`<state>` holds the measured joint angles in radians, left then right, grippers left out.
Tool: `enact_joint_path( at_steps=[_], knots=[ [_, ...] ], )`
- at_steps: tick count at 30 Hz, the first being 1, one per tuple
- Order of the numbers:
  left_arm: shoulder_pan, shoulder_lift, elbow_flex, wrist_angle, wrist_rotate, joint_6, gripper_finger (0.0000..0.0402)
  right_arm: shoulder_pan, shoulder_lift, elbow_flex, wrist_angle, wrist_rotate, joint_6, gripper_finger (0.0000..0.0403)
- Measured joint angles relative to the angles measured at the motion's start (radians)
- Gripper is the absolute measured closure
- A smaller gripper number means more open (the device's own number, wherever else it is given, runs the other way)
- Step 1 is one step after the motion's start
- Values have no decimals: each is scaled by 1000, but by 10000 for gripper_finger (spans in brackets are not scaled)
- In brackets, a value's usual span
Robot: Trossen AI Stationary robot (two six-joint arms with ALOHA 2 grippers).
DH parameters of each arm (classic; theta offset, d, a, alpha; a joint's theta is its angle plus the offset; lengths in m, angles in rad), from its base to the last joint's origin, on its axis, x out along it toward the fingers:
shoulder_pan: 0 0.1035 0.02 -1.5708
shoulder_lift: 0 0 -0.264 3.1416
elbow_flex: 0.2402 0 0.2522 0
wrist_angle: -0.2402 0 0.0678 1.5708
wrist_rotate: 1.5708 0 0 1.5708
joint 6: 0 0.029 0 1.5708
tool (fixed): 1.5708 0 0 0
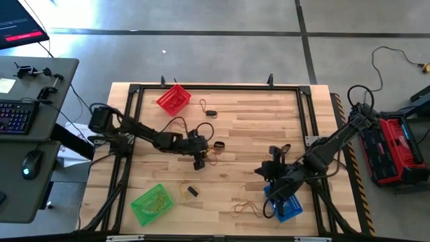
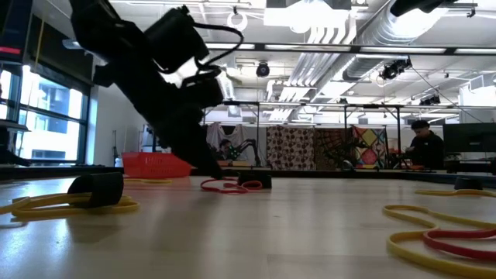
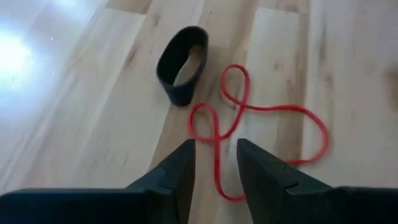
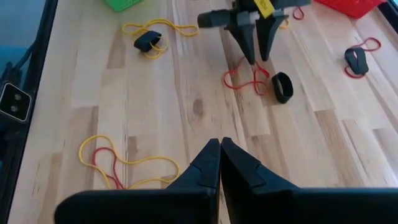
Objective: Sort rubber bands into baskets
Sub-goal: Put the red rubber band into the red basket
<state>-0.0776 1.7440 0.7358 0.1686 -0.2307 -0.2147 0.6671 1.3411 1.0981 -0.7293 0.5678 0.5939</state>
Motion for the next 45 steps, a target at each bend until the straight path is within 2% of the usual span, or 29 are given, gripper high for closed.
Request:
enact_joint_path(
  at_steps=[7,16,21,26,36,41,45],
  knots=[
    [-2,56,41,-15,15,36,299,-6,0,0,-1,0,-1,403],
    [-3,56,42,-18,10,79,393,-6,1,0,1,9,-1,403],
    [-3,30,41,-43,-16,95,395,-6,1,0,1,9,-1,403],
    [-3,-55,41,-132,-76,96,400,-6,1,0,13,12,-1,403],
    [8,-339,41,-295,-256,63,401,-12,88,-1,33,27,-19,403],
    [61,-471,41,-403,-381,33,401,-20,150,-2,121,27,-54,403],
    [130,-546,41,-466,-436,26,401,-20,168,-2,186,28,-105,403]
  ],
)
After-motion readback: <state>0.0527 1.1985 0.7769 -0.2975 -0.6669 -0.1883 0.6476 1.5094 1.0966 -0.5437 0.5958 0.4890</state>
